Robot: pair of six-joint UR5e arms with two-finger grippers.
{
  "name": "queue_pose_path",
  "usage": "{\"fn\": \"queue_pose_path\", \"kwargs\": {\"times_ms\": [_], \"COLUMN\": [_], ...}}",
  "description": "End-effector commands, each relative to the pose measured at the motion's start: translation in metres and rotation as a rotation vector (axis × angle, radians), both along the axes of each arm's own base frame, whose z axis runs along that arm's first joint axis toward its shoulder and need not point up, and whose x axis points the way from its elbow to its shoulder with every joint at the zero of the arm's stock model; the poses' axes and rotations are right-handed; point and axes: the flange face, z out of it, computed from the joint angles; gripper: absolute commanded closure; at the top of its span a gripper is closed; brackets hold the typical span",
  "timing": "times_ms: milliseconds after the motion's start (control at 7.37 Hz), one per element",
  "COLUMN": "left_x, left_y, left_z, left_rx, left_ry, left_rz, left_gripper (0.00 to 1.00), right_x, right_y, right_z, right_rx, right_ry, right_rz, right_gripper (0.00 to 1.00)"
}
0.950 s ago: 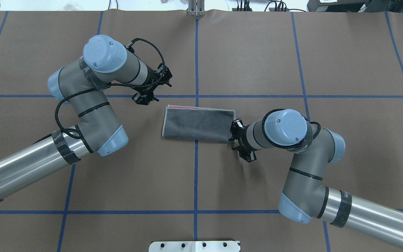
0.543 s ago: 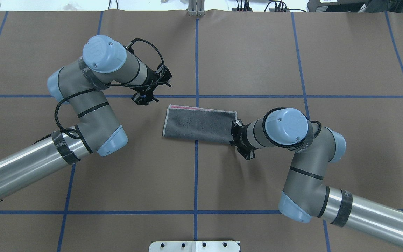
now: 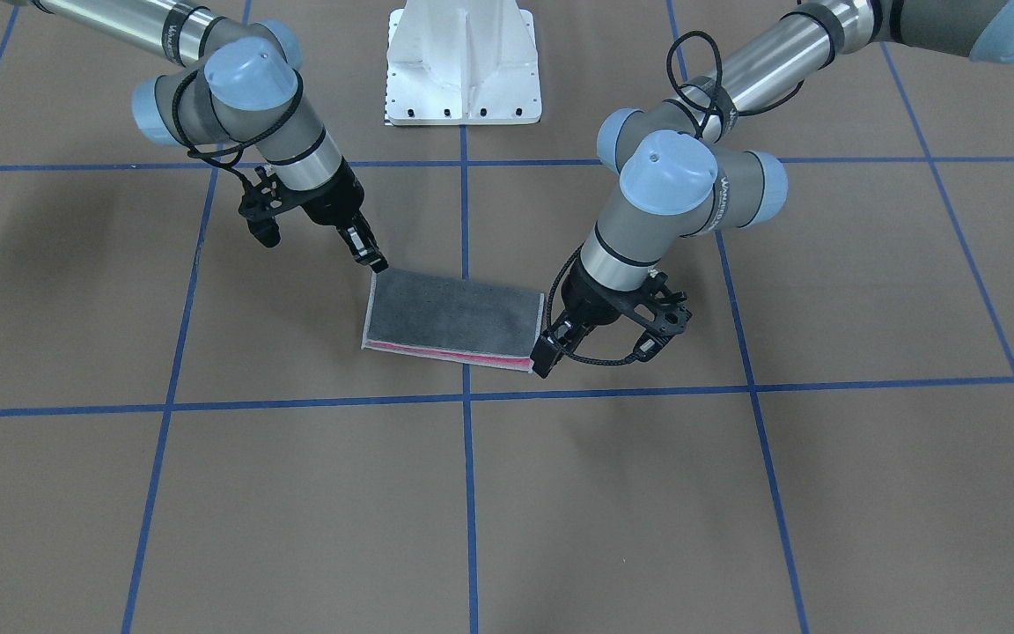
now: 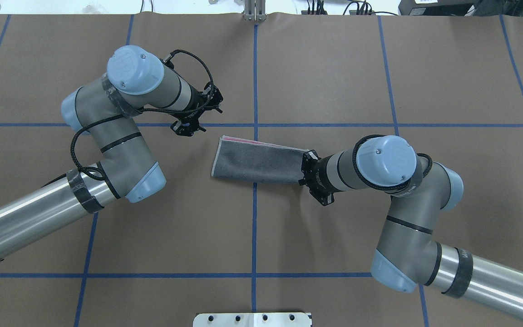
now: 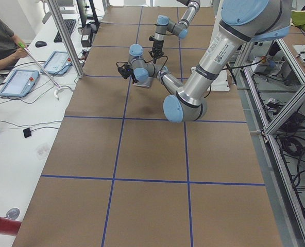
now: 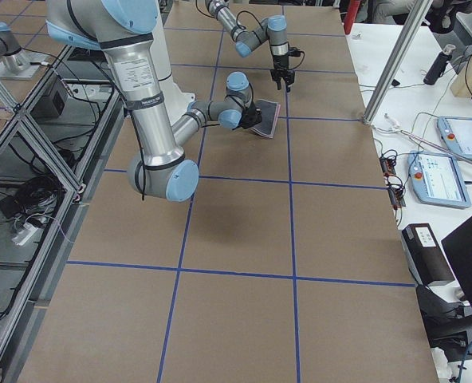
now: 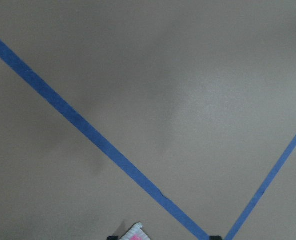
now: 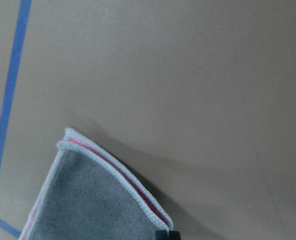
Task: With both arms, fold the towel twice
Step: 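Lift the grasped towel end with the right gripper and swing it toward the robot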
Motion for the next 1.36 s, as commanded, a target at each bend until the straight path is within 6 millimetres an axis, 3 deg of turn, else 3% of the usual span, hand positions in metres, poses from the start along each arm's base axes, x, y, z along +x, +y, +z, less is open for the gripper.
{"fn": "queue_pose_path", "kwargs": {"times_ms": [0,272,679,815,950,1086,1222], "left_x": [-0.002,-0.003,-0.002,-0.002,-0.002,-0.007,-0.006], "left_y": [0.001,0.002,0.003,0.004,0.007,0.017,0.029], "left_z": [-0.005,-0.009,-0.011,-0.011,-0.010,-0.022,-0.006], "left_rx": [0.006,0.005,0.007,0.000,-0.013,0.002,-0.003], "left_ry": [0.008,0.014,0.017,0.022,0.030,0.053,0.043], "left_rz": [0.001,-0.003,0.000,0.013,0.037,0.049,0.059], "left_gripper": [0.32,0.32,0.32,0.32,0.32,0.32,0.32], "right_x": [0.010,-0.001,-0.029,-0.036,-0.034,-0.023,-0.004], "right_y": [0.030,0.066,0.098,0.101,0.099,0.079,0.052], "right_z": [-0.011,-0.027,-0.056,-0.060,-0.063,-0.062,-0.062], "right_rx": [-0.054,-0.096,-0.180,-0.179,-0.159,-0.142,-0.126], "right_ry": [-0.046,-0.076,-0.126,-0.129,-0.132,-0.134,-0.140], "right_rz": [-0.004,-0.132,-0.215,-0.218,-0.200,-0.168,-0.137], "right_gripper": [1.00,1.00,1.00,0.82,0.01,0.00,0.00]}}
